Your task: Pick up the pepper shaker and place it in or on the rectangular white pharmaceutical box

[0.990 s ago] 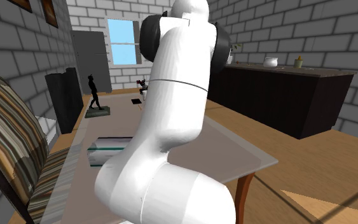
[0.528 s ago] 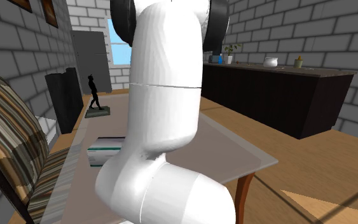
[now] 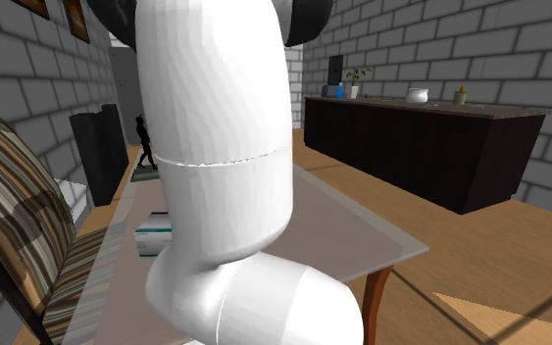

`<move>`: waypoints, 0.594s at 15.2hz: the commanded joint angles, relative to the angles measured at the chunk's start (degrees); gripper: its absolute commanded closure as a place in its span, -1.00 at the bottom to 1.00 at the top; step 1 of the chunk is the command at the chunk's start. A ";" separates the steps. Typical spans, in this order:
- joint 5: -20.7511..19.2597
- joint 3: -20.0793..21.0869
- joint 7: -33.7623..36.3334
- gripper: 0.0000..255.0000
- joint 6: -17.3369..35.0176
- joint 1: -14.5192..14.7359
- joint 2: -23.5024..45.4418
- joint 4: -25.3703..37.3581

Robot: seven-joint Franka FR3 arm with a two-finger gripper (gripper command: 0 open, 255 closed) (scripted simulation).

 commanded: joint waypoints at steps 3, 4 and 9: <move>3.26 0.59 1.48 1.00 -0.79 1.32 -6.80 -4.93; 3.99 0.78 2.02 1.00 -1.12 1.77 -8.33 -5.85; 7.54 1.98 5.40 1.00 -3.36 4.35 -15.75 -9.53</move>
